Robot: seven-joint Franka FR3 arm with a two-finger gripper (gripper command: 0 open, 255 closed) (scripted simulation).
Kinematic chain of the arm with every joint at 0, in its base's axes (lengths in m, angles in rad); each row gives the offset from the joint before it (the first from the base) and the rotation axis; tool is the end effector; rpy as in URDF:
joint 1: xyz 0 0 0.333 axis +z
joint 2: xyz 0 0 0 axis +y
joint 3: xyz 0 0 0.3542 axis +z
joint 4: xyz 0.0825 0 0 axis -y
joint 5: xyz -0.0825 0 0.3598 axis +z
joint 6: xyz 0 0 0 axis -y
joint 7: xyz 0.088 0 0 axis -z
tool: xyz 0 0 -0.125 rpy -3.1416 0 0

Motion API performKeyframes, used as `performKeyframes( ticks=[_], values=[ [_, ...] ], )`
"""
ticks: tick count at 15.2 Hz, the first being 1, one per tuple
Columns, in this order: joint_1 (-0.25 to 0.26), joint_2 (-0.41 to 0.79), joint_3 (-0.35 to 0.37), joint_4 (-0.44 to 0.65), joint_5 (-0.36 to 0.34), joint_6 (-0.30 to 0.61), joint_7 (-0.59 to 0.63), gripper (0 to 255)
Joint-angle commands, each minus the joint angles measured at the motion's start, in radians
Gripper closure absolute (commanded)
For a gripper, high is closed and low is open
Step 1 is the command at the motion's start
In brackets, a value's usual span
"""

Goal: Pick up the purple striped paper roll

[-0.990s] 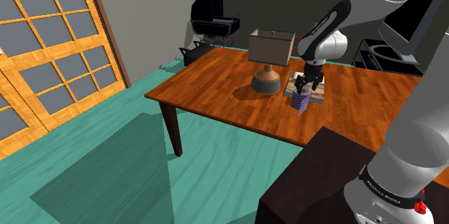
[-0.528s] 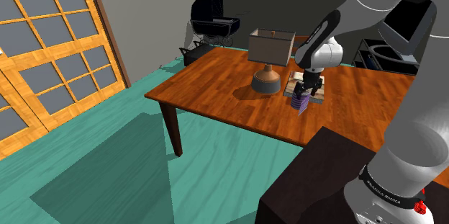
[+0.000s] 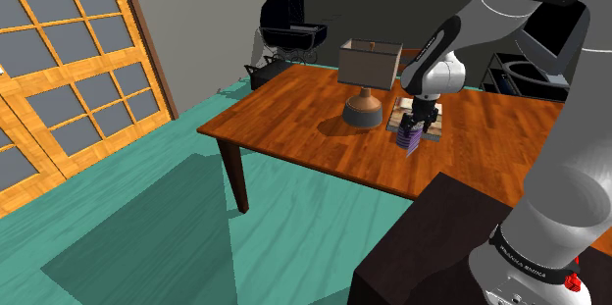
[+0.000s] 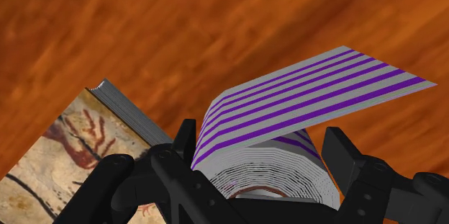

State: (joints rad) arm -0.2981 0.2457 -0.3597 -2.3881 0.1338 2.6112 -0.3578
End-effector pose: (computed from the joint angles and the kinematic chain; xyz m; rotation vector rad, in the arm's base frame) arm 0.3936 -0.3075 0.2632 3.0625 -0.6303 -0.0172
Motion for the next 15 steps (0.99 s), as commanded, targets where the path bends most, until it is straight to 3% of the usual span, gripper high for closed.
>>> performKeyframes(
  ticks=[1,4,15],
  values=[
    [0.000,0.003,0.000,0.000,0.000,0.001,0.000,255],
    [0.000,0.002,0.000,-0.002,0.000,0.003,0.000,255],
    [0.024,-0.138,-0.037,0.008,-0.098,-0.137,0.068,255]
  ],
)
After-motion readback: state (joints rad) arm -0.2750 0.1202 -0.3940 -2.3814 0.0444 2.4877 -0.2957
